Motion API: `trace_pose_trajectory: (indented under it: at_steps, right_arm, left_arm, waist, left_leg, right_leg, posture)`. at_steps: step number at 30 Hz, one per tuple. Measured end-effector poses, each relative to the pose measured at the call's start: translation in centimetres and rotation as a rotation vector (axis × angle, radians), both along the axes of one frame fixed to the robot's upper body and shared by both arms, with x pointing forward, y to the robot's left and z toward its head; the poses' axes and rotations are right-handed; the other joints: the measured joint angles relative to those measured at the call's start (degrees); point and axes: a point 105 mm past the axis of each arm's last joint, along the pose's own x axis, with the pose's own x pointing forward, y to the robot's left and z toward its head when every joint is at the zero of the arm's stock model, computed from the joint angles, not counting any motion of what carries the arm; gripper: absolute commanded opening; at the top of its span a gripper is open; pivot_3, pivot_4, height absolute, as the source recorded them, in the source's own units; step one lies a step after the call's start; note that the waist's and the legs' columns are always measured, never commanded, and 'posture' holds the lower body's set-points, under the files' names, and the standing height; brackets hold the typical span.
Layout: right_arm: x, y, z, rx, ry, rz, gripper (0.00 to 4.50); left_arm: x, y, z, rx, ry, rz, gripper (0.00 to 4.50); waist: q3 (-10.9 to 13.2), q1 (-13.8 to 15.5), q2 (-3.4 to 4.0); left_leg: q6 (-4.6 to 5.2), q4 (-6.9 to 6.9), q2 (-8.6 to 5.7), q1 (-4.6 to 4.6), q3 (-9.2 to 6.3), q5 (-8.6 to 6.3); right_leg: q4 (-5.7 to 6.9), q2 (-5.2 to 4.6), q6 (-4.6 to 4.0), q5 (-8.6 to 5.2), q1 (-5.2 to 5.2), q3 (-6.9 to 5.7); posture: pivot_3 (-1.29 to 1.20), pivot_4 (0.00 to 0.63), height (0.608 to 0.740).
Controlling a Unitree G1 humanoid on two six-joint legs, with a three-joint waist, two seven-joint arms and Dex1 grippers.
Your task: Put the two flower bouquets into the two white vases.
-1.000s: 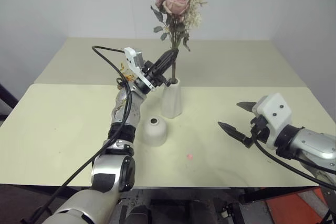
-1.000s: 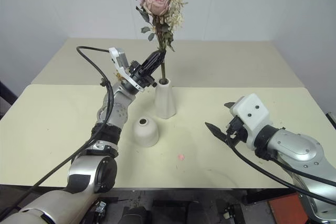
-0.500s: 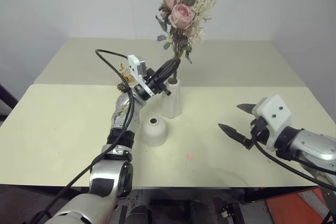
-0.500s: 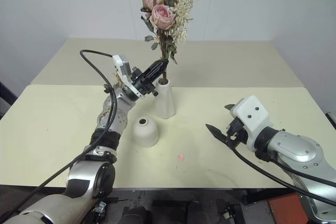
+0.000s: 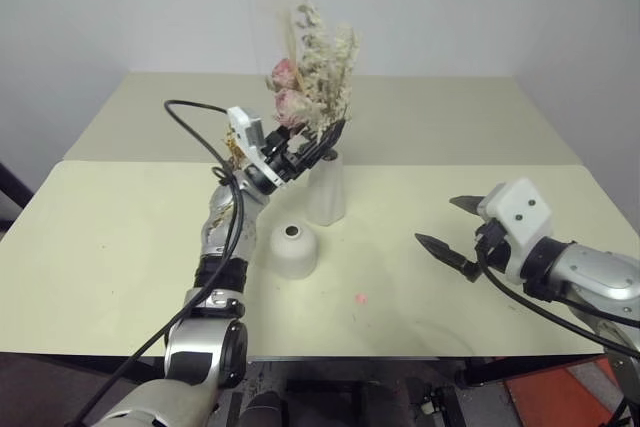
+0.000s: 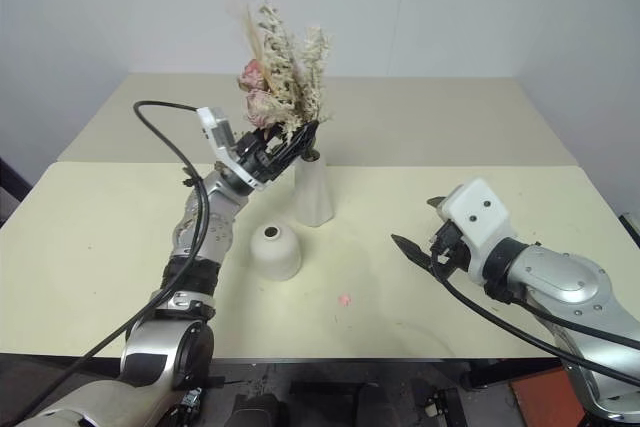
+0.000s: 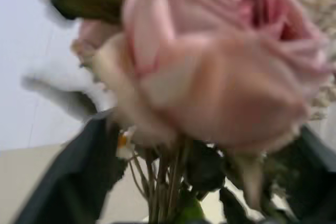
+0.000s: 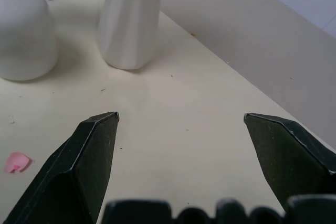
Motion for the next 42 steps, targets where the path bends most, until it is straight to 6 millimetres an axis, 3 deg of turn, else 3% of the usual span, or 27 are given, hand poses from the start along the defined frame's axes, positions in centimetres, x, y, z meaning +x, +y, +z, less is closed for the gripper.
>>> trace_pose_trajectory:
  at_steps: [4, 9, 15, 19, 21, 24, 31, 36, 42]
  right_arm:
    - [0.0, 0.1, -0.1, -0.002, 0.006, 0.007, 4.5]
    - [0.2, 0.1, 0.0, -0.003, 0.006, 0.01, 4.5]
    - [0.3, -0.1, -0.2, -0.002, 0.02, 0.011, 4.5]
    - [0.5, 0.1, 0.0, -0.003, 0.015, 0.022, 4.5]
    - [0.7, 0.1, 0.2, -0.005, 0.006, 0.024, 4.5]
    - [0.8, 0.0, -0.1, -0.003, 0.021, 0.022, 4.5]
    - [1.0, 0.4, -0.1, -0.005, 0.03, 0.046, 4.5]
    - [1.1, 0.5, -0.1, -0.005, 0.032, 0.05, 4.5]
    - [1.0, 0.9, 0.9, -0.032, 0.015, 0.09, 4.5]
  left_arm:
    - [-0.4, 1.4, -1.4, 0.071, 0.061, 0.002, 4.47]
    - [-0.7, 2.0, -1.2, 0.179, 0.088, 0.046, 4.47]
    - [-1.3, 3.7, -0.1, 0.198, 0.148, 0.14, 4.47]
    - [-1.5, 5.5, 2.1, 0.091, 0.198, 0.218, 4.47]
    - [-1.6, 6.3, 2.5, 0.123, 0.248, 0.279, 4.47]
    - [-0.9, 7.5, 1.1, 0.319, 0.375, 0.467, 4.47]
    - [0.4, 9.2, -0.1, 0.379, 0.647, 0.593, 4.47]
    - [2.3, 12.1, -3.3, 0.421, 0.863, 0.789, 4.47]
    - [4.4, 11.5, -4.7, 0.433, 0.997, 0.911, 4.47]
  waist:
    - [0.0, 0.13, 0.0]
    - [0.0, 0.39, 0.0]
    - [-0.01, 0.17, 0.0]
    - [-0.01, 0.06, 0.0]
    - [-0.01, 0.03, 0.01]
    - [-0.02, 0.09, 0.02]
    - [-0.02, 0.17, 0.01]
    - [-0.02, 0.09, 0.01]
    - [-0.03, 0.42, -0.01]
  left_leg:
    - [0.0, 0.03, -0.01, 0.03, 0.0, 0.0]
    - [0.01, 0.02, 0.0, 0.02, -0.01, -0.01]
    - [0.01, 0.03, 0.01, 0.07, -0.01, -0.01]
    - [0.01, 0.03, 0.02, 0.1, -0.01, -0.01]
    - [0.01, 0.0, 0.02, 0.13, -0.02, -0.01]
    - [0.01, -0.01, 0.0, 0.2, 0.0, -0.01]
    - [0.01, -0.02, 0.0, 0.21, -0.01, -0.01]
    - [0.0, -0.1, -0.02, 0.28, 0.02, 0.0]
    - [-0.02, -0.1, -0.04, 0.13, 0.0, 0.0]
  right_leg:
    - [0.03, 0.0, 0.0, 0.0, 0.03, 0.0]
    - [-0.02, 0.0, 0.0, 0.0, 0.06, -0.02]
    - [0.04, -0.01, 0.0, 0.0, 0.06, -0.01]
    - [0.07, 0.0, 0.0, 0.0, 0.06, 0.01]
    - [0.07, 0.0, 0.0, 0.0, 0.06, 0.01]
    - [0.06, 0.0, 0.01, -0.01, 0.11, 0.04]
    - [0.06, 0.0, 0.0, 0.0, 0.12, 0.0]
    - [0.06, 0.0, -0.02, 0.01, 0.12, 0.03]
    - [-0.06, -0.03, -0.03, 0.03, 0.1, -0.02]
  posture:
    - [0.0, 0.15, 0.74]
    - [0.0, 0.15, 0.74]
    - [0.0, 0.15, 0.74]
    - [0.0, 0.15, 0.74]
    - [0.0, 0.15, 0.74]
    - [0.0, 0.15, 0.74]
    - [0.0, 0.15, 0.74]
    - [0.0, 0.15, 0.74]
    - [0.0, 0.15, 0.74]
